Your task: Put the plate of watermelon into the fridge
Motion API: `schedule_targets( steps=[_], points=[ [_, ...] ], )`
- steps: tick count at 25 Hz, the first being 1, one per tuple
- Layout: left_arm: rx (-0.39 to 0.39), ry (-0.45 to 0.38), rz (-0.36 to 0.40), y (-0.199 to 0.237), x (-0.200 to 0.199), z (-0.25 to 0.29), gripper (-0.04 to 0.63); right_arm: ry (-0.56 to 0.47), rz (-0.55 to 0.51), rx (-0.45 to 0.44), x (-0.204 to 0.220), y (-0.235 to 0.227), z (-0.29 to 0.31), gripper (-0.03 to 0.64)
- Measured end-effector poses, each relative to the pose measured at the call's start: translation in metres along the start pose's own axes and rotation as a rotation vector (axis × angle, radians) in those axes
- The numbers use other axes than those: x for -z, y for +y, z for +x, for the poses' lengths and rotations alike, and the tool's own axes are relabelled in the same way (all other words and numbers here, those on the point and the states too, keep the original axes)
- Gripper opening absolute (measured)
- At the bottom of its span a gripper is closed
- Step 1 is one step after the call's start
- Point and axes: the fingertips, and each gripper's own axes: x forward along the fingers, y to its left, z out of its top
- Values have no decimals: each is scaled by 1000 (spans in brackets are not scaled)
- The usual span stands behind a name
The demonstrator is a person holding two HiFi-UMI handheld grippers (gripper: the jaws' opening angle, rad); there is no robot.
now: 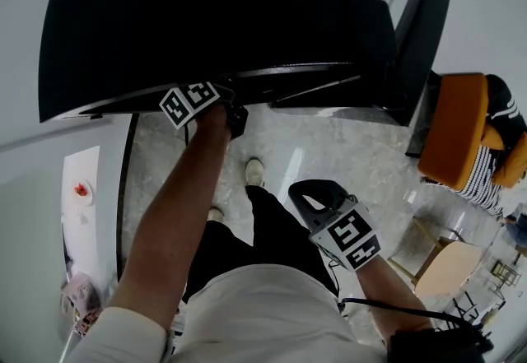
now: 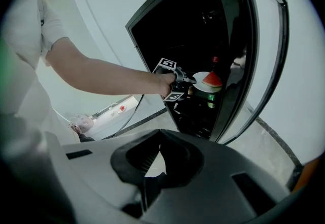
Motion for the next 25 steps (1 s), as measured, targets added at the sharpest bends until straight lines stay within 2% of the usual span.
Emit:
schedule_targets(
  steps=[10,13,15,17,22,25],
  points=[
    [-308,82,493,14,-3,1,114,13,15,-4,9,-1,-6,14],
    [-388,115,617,21,-1,1,131,11,20,-6,10,0,-6,14],
    [-412,144,650,27,5,3,135,12,25,-1,12,-2,-7,14],
    [-404,162,643,29,10,5,137,11,28,2,14,-2,-8,14],
    [-355,107,686,9,-2,-2,137,-4,21,5,11,1,-9,14],
    [-330,102,678,1,-1,-13,137,-18,17,10,8,6,-8,14]
  ],
)
